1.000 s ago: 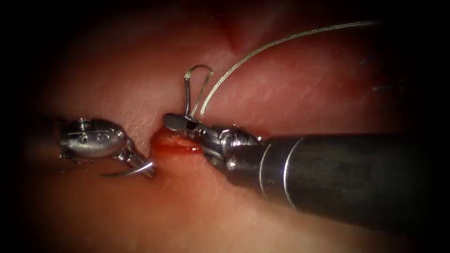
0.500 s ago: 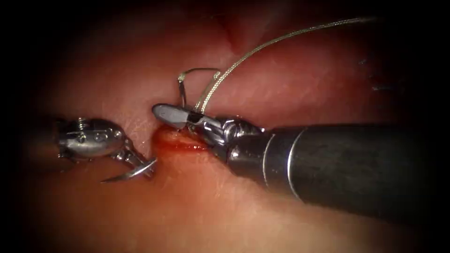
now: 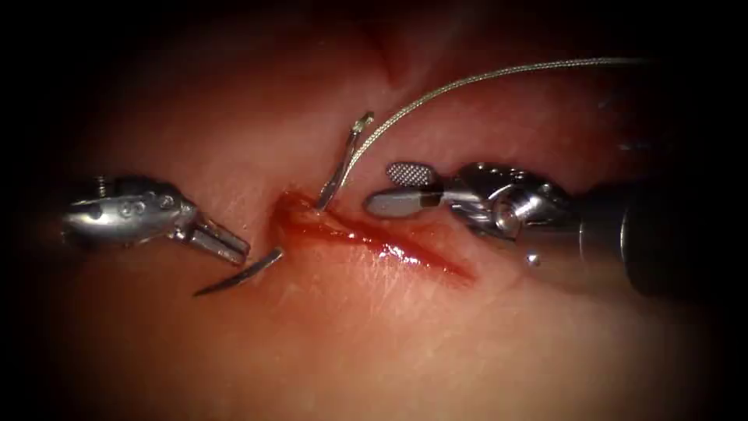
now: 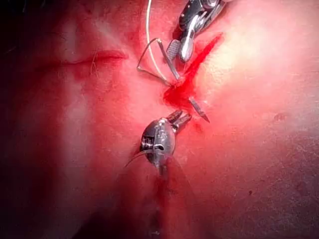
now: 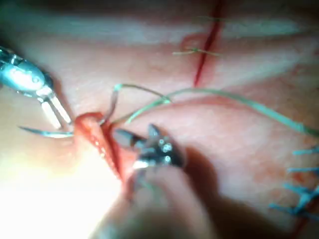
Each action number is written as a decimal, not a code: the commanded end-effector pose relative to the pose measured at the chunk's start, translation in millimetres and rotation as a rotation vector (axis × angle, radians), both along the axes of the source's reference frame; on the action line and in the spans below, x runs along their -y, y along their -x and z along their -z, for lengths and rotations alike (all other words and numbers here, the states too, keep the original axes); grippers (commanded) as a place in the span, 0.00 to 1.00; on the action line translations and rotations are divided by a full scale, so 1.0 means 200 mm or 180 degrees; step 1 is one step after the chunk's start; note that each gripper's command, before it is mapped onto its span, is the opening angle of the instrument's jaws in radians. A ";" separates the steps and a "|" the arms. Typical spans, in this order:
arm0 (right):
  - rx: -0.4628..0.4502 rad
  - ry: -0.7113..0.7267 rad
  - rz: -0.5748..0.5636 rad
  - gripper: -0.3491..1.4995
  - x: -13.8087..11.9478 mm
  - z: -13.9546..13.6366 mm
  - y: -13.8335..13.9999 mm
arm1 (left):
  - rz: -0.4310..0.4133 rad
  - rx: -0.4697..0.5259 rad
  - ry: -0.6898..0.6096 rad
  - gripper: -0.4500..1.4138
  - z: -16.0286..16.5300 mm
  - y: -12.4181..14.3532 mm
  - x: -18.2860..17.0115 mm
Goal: Wound Closure
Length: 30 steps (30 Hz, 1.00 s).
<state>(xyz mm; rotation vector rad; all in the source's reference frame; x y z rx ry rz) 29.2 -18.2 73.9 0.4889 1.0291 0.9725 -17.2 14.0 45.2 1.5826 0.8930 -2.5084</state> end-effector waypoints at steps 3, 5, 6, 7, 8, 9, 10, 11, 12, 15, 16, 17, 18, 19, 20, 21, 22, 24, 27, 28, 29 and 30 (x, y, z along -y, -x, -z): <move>-0.0085 0.0003 0.0116 0.90 0.001 -0.001 -0.002 | 0.0054 0.0192 0.0166 0.43 0.000 0.002 -0.003; -0.0048 0.0008 0.0242 0.90 0.003 -0.002 -0.002 | 0.0131 0.0309 0.0288 0.48 0.002 0.003 -0.002; -0.0048 0.0008 0.0242 0.90 0.003 -0.002 -0.002 | 0.0131 0.0309 0.0288 0.48 0.002 0.003 -0.002; -0.0025 -0.0001 0.0273 0.90 0.004 -0.002 -0.002 | 0.0126 0.0359 0.0316 0.49 0.003 0.003 -0.002; -0.0012 0.0014 0.0299 0.90 0.004 -0.003 -0.003 | 0.0115 0.0406 0.0325 0.50 0.003 0.004 -0.001; -0.0006 0.0020 0.0311 0.90 0.006 -0.004 -0.003 | 0.0075 0.0512 0.0365 0.52 0.003 0.005 0.001; -0.0006 0.0023 0.0313 0.90 0.006 -0.005 -0.003 | 0.0051 0.0550 0.0385 0.52 0.003 0.005 0.002; -0.0007 0.0024 0.0316 0.90 0.006 -0.005 -0.003 | 0.0026 0.0588 0.0405 0.53 0.003 0.005 0.003; -0.0007 0.0024 0.0316 0.90 0.006 -0.005 -0.003 | 0.0026 0.0588 0.0405 0.53 0.003 0.005 0.003; -0.0008 0.0041 0.0326 0.89 0.006 -0.005 -0.003 | -0.0075 0.0683 0.0456 0.52 0.001 0.005 0.005; -0.0008 0.0041 0.0326 0.89 0.006 -0.005 -0.003 | -0.0075 0.0683 0.0456 0.52 0.001 0.005 0.005; -0.0007 0.0058 0.0336 0.89 0.006 -0.005 -0.003 | -0.0095 0.0702 0.0466 0.52 0.001 0.005 0.005; -0.0007 0.0059 0.0336 0.89 0.006 -0.005 -0.003 | -0.0110 0.0728 0.0474 0.51 0.001 0.005 0.006; -0.0007 0.0060 0.0337 0.89 0.006 -0.005 -0.003 | -0.0137 0.0760 0.0503 0.51 0.000 0.005 0.006; -0.0007 0.0061 0.0338 0.89 0.007 -0.005 -0.003 | -0.0157 0.0771 0.0499 0.51 -0.001 0.005 0.007; -0.0007 0.0063 0.0339 0.89 0.007 -0.006 -0.003 | -0.0180 0.0793 0.0511 0.50 -0.001 0.005 0.008; -0.0007 0.0064 0.0340 0.89 0.007 -0.006 -0.004 | -0.0215 0.0822 0.0520 0.50 -0.002 0.005 0.008; -0.0006 0.0067 0.0339 0.89 0.007 -0.006 -0.004 | -0.0232 0.0832 0.0529 0.49 -0.004 0.005 0.010; 0.0003 0.0088 0.0339 0.89 0.007 -0.006 -0.005 | -0.0227 0.0854 0.0560 0.48 -0.004 0.006 0.009; 0.0003 0.0089 0.0339 0.89 0.007 -0.006 -0.005 | -0.0223 0.0880 0.0568 0.48 -0.004 0.008 0.009; 0.0004 0.0090 0.0339 0.89 0.007 -0.007 -0.005 | -0.0208 0.0893 0.0563 0.47 -0.004 0.009 0.009; 0.0005 0.0099 0.0342 0.89 0.009 -0.008 -0.006 | -0.0159 0.0945 0.0562 0.45 -0.004 0.011 0.008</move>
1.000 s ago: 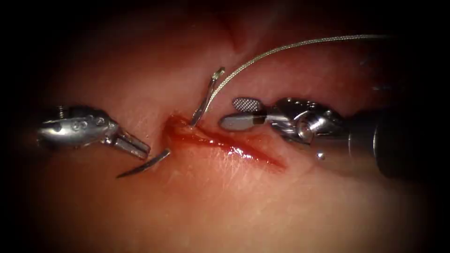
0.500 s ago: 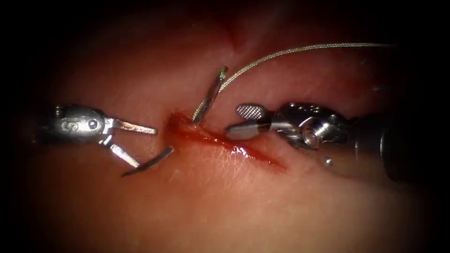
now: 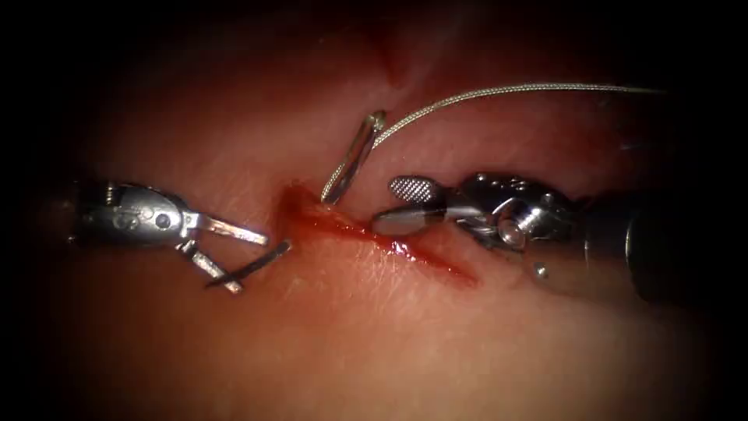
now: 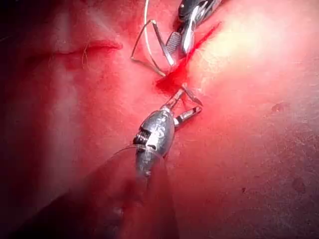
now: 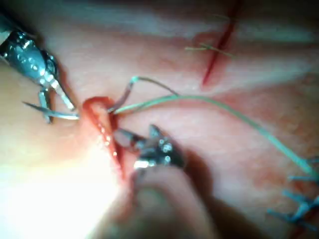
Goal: Wound Closure
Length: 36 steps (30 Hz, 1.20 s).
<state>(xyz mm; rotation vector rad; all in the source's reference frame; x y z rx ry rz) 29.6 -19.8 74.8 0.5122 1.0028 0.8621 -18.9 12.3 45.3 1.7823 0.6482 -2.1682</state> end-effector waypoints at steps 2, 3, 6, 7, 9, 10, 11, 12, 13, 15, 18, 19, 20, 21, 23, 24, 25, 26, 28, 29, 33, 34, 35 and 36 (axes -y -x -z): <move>-0.0011 0.0011 0.0012 0.89 0.002 -0.004 -0.005 | 0.0036 0.0043 -0.0003 0.45 -0.003 0.004 -0.001; -0.0021 0.0012 0.0027 0.89 0.003 -0.006 -0.006 | 0.0058 0.0082 -0.0004 0.43 -0.003 0.005 -0.002; -0.0020 0.0020 0.0030 0.89 0.003 -0.007 -0.007 | 0.0087 0.0116 -0.0022 0.42 -0.003 0.006 -0.002; -0.0028 0.0020 0.0043 0.89 0.004 -0.007 -0.007 | 0.0094 0.0123 -0.0024 0.42 -0.003 0.006 -0.002; -0.0030 0.0020 0.0045 0.89 0.004 -0.007 -0.007 | 0.0085 0.0127 -0.0025 0.41 -0.003 0.007 -0.002; -0.0031 0.0020 0.0046 0.89 0.004 -0.007 -0.007 | 0.0069 0.0146 -0.0033 0.40 -0.003 0.007 -0.001; -0.0031 0.0020 0.0047 0.89 0.004 -0.007 -0.007 | 0.0068 0.0146 -0.0033 0.37 -0.003 0.007 -0.001; -0.0032 0.0020 0.0048 0.89 0.004 -0.007 -0.007 | 0.0064 0.0149 -0.0033 0.26 -0.003 0.007 -0.001; -0.0032 0.0020 0.0048 0.89 0.004 -0.007 -0.007 | 0.0064 0.0149 -0.0033 0.26 -0.003 0.007 -0.001; -0.0033 0.0019 0.0049 0.89 0.004 -0.007 -0.007 | 0.0036 0.0146 -0.0074 0.15 -0.002 0.007 -0.001; -0.0033 0.0019 0.0050 0.89 0.004 -0.007 -0.007 | 0.0022 0.0144 -0.0093 0.09 -0.002 0.007 0.000; -0.0034 0.0019 0.0051 0.89 0.004 -0.007 -0.007 | 0.0014 0.0151 -0.0095 0.09 -0.001 0.008 0.000; -0.0035 0.0019 0.0052 0.89 0.004 -0.007 -0.007 | 0.0023 0.0168 -0.0108 0.18 0.000 0.009 0.000; -0.0035 0.0019 0.0053 0.89 0.004 -0.007 -0.007 | 0.0019 0.0181 -0.0118 0.22 0.000 0.009 0.000; -0.0035 0.0020 0.0054 0.89 0.004 -0.007 -0.007 | 0.0004 0.0201 -0.0134 0.29 0.001 0.010 -0.001; -0.0036 0.0020 0.0054 0.89 0.004 -0.007 -0.007 | -0.0015 0.0212 -0.0141 0.32 0.002 0.010 -0.001; -0.0036 0.0020 0.0054 0.89 0.004 -0.007 -0.007 | -0.0015 0.0212 -0.0141 0.32 0.002 0.010 -0.001; -0.0036 0.0020 0.0055 0.89 0.004 -0.007 -0.007 | -0.0028 0.0219 -0.0144 0.33 0.002 0.011 0.000; -0.0036 0.0020 0.0055 0.89 0.004 -0.007 -0.007 | -0.0058 0.0237 -0.0150 0.31 0.003 0.012 0.000; -0.0037 0.0020 0.0056 0.89 0.004 -0.007 -0.007 | -0.0077 0.0248 -0.0152 0.23 0.003 0.013 0.001; -0.0037 0.0020 0.0057 0.89 0.004 -0.007 -0.007 | -0.0117 0.0175 -0.0312 0.00 0.004 0.013 0.003; -0.0037 0.0020 0.0057 0.89 0.004 -0.007 -0.007 | -0.0122 0.0129 -0.0392 0.00 0.005 0.013 0.003; -0.0038 0.0020 0.0057 0.89 0.004 -0.007 -0.007 | -0.0126 0.0102 -0.0442 0.00 0.005 0.013 0.003; -0.0038 0.0020 0.0058 0.89 0.004 -0.007 -0.007 | -0.0112 0.0051 -0.0522 0.00 0.007 0.012 0.003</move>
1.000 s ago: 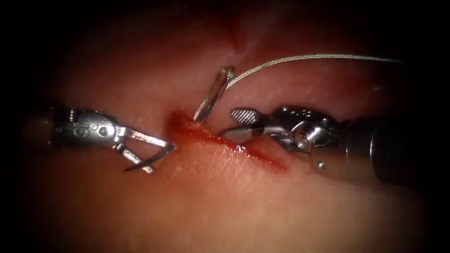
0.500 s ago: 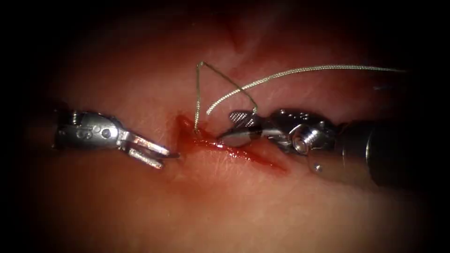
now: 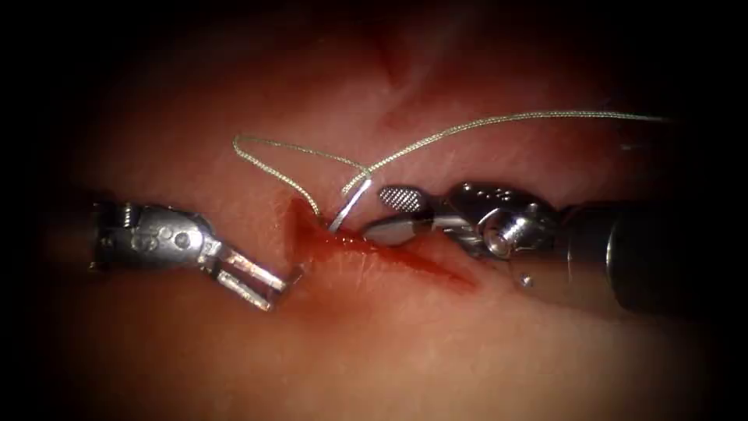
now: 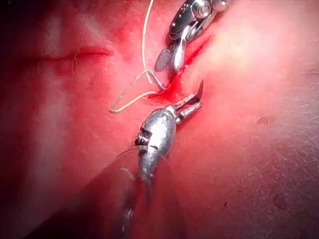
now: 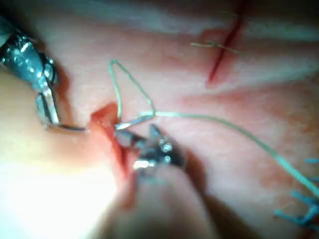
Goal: Wound Closure
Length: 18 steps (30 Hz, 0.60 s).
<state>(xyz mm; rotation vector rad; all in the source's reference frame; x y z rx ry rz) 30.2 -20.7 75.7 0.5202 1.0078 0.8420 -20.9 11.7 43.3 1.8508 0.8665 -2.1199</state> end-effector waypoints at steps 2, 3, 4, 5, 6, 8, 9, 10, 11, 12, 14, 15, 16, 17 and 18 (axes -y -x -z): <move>-0.0008 0.0003 0.0003 0.89 0.000 -0.003 -0.004 | 0.0033 -0.0039 -0.0030 0.00 -0.002 0.002 -0.001; -0.0009 0.0002 0.0004 0.89 0.000 -0.002 -0.004 | 0.0048 -0.0064 -0.0068 0.00 -0.001 0.000 -0.002; -0.0009 0.0002 0.0004 0.89 0.000 -0.002 -0.004 | 0.0048 -0.0064 -0.0068 0.00 -0.001 0.000 -0.002; -0.0009 0.0002 0.0004 0.89 0.000 -0.002 -0.004 | 0.0075 -0.0086 -0.0084 0.00 0.001 -0.001 -0.003; -0.0010 0.0001 0.0006 0.89 0.000 -0.002 -0.004 | 0.0105 -0.0106 -0.0115 0.00 0.004 -0.004 -0.006; -0.0012 0.0000 0.0007 0.89 0.000 -0.002 -0.004 | 0.0140 -0.0181 -0.0230 0.00 0.010 -0.006 -0.009; -0.0012 0.0000 0.0008 0.89 0.000 -0.002 -0.004 | 0.0138 -0.0230 -0.0320 0.00 0.012 -0.006 -0.009; -0.0013 0.0000 0.0009 0.89 0.000 -0.002 -0.004 | 0.0141 -0.0273 -0.0414 0.00 0.014 -0.007 -0.009; -0.0013 0.0000 0.0010 0.89 0.000 -0.002 -0.004 | 0.0143 -0.0326 -0.0524 0.00 0.016 -0.007 -0.009; -0.0013 0.0000 0.0010 0.89 0.000 -0.002 -0.004 | 0.0147 -0.0433 -0.0735 0.00 0.019 -0.007 -0.008; -0.0017 0.0000 0.0015 0.89 0.001 -0.002 -0.004 | 0.0068 -0.0424 -0.1146 0.00 0.027 -0.008 -0.005; -0.0025 -0.0003 0.0027 0.89 0.001 -0.001 -0.004 | -0.0020 -0.0314 -0.1343 0.00 0.034 -0.008 -0.003; -0.0029 -0.0003 0.0032 0.89 0.001 -0.001 -0.004 | -0.0033 -0.0289 -0.1385 0.00 0.037 -0.009 -0.003; -0.0039 -0.0007 0.0045 0.89 0.002 -0.001 -0.004 | -0.0035 -0.0257 -0.1413 0.00 0.041 -0.009 -0.004; -0.0044 -0.0007 0.0054 0.89 0.002 -0.001 -0.004 | -0.0046 -0.0249 -0.1431 0.00 0.044 -0.009 -0.004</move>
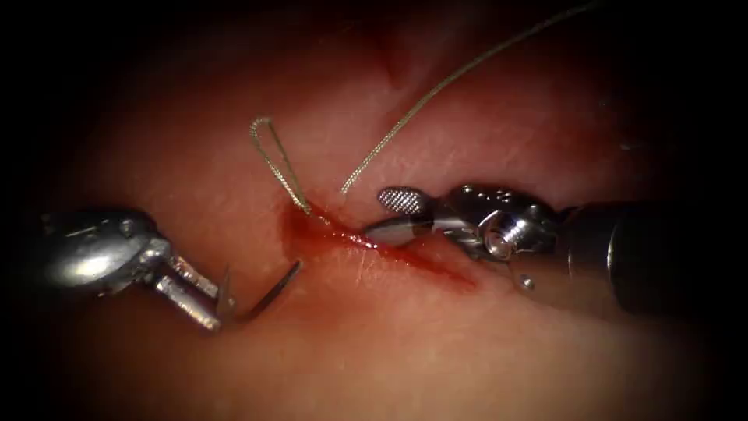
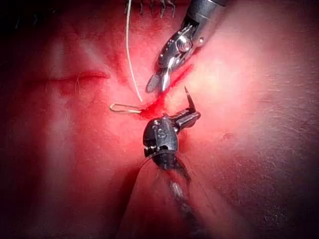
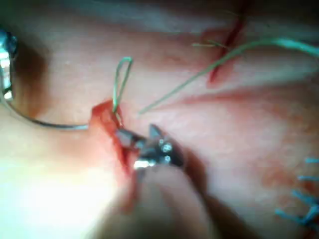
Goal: Wound Closure
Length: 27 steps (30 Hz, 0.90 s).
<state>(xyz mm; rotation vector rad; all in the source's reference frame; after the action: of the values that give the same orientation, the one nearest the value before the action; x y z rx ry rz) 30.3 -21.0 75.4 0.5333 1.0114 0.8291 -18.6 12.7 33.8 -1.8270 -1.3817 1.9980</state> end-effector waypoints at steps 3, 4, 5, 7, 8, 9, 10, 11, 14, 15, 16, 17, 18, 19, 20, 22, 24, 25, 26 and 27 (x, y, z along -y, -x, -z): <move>-0.0061 0.0002 0.0088 0.88 0.001 -0.002 -0.004 | -0.0021 0.0056 -0.0094 0.00 0.012 -0.001 -0.007; -0.0096 0.0014 0.0147 0.88 0.002 -0.001 -0.004 | -0.0018 0.0077 -0.0128 0.00 0.020 -0.004 -0.012; -0.0103 0.0016 0.0159 0.88 0.002 0.000 -0.004 | 0.0000 0.0093 -0.0117 0.00 0.023 -0.005 -0.015; -0.0130 0.0014 0.0201 0.88 0.002 0.002 -0.002 | 0.0067 0.0169 -0.0032 0.00 0.032 -0.009 -0.021; -0.0119 0.0020 0.0186 0.88 0.001 0.003 -0.002 | 0.0105 0.0195 0.0009 0.00 0.036 -0.010 -0.024; 0.0012 0.0187 0.0070 0.86 -0.005 0.008 0.002 | 0.0159 0.0234 0.0072 0.00 0.041 -0.012 -0.027; 0.0093 0.0318 0.0057 0.86 -0.008 0.010 0.004 | 0.0197 0.0258 0.0137 0.00 0.044 -0.013 -0.030; 0.0159 0.0417 0.0056 0.86 -0.012 0.012 0.007 | 0.0222 0.0256 0.0182 0.00 0.046 -0.013 -0.031; 0.0438 0.0789 -0.0025 0.84 -0.025 0.024 0.023 | 0.0381 0.0283 0.0467 0.00 0.055 -0.014 -0.040; 0.0438 0.0789 -0.0025 0.84 -0.025 0.024 0.023 | 0.0381 0.0283 0.0467 0.00 0.055 -0.014 -0.040; 0.0504 0.0838 -0.0044 0.84 -0.027 0.027 0.026 | 0.0442 0.0300 0.0544 0.00 0.057 -0.014 -0.044; 0.0533 0.0879 -0.0070 0.83 -0.029 0.032 0.029 | 0.0526 0.0303 0.0639 0.00 0.059 -0.014 -0.050; 0.0533 0.0879 -0.0070 0.83 -0.029 0.032 0.029 | 0.0526 0.0303 0.0639 0.00 0.059 -0.014 -0.050; 0.0512 0.0891 -0.0076 0.81 -0.029 0.034 0.029 | 0.0559 0.0292 0.0664 0.00 0.060 -0.015 -0.052; 0.0466 0.0899 -0.0089 0.78 -0.028 0.037 0.027 | 0.0606 0.0289 0.0718 0.00 0.061 -0.015 -0.055; 0.0304 0.0881 0.0001 0.47 -0.021 0.046 0.018 | 0.0734 0.0255 0.0846 0.00 0.064 -0.016 -0.065; 0.0230 0.0857 0.0052 0.15 -0.017 0.050 0.012 | 0.0799 0.0230 0.0917 0.00 0.066 -0.016 -0.069; 0.0209 0.0854 0.0066 0.06 -0.014 0.052 0.007 | 0.0817 0.0216 0.0929 0.00 0.066 -0.016 -0.070; 0.0177 0.0859 0.0067 0.00 -0.013 0.053 0.004 | 0.0837 0.0210 0.0959 0.00 0.066 -0.016 -0.071; 0.0146 0.0884 0.0077 0.00 -0.010 0.054 -0.001 | 0.0856 0.0194 0.0973 0.00 0.067 -0.017 -0.071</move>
<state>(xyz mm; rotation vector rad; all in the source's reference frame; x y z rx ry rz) 29.9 -19.1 64.2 0.2899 1.0577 0.6524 -14.8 26.9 19.8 -2.0738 -0.7976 2.1209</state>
